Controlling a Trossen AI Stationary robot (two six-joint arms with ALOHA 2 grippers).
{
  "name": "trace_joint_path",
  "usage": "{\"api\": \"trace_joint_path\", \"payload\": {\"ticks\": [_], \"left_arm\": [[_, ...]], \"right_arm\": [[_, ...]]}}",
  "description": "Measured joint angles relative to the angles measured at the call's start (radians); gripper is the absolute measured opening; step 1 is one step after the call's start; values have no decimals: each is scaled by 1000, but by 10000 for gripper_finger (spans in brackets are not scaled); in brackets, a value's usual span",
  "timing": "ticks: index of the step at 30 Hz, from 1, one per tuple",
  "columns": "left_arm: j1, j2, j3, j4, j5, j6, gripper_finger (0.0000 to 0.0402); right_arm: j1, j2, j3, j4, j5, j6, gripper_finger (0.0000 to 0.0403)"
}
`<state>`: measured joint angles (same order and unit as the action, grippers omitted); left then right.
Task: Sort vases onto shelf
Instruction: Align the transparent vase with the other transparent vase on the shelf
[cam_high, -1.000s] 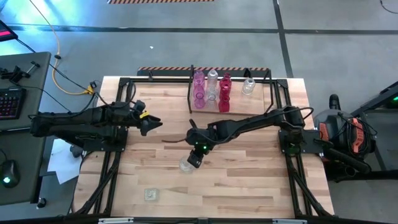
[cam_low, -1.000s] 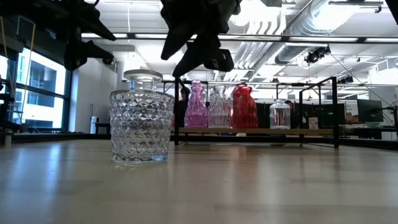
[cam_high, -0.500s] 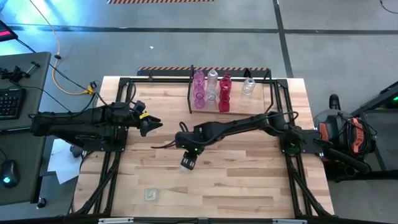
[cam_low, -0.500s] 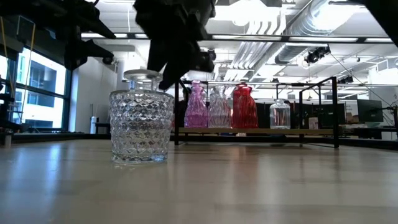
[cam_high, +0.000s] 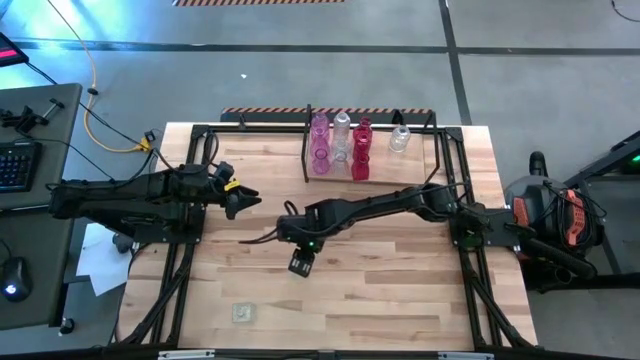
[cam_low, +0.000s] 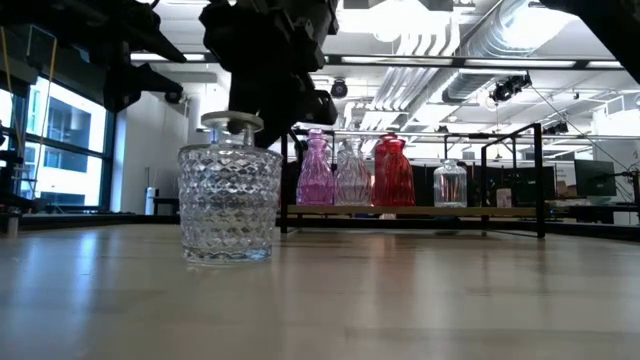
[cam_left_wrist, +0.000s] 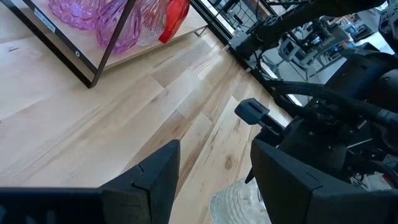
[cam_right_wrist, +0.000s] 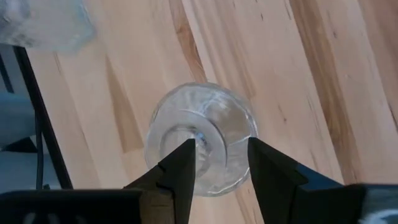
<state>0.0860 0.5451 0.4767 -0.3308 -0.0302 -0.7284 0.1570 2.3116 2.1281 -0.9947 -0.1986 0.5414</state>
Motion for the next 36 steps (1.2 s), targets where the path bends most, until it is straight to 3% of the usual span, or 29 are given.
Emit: {"api": "trace_joint_path", "payload": {"ticks": [15, 24, 36], "left_arm": [[0, 0, 0, 0, 0, 0, 186], [0, 0, 0, 0, 0, 0, 186], [0, 0, 0, 0, 0, 0, 186]], "right_arm": [[2, 4, -14, 0, -19, -1, 125], [2, 4, -14, -2, -22, -28, 17], [3, 2, -12, -87, -16, -53, 8]]}}
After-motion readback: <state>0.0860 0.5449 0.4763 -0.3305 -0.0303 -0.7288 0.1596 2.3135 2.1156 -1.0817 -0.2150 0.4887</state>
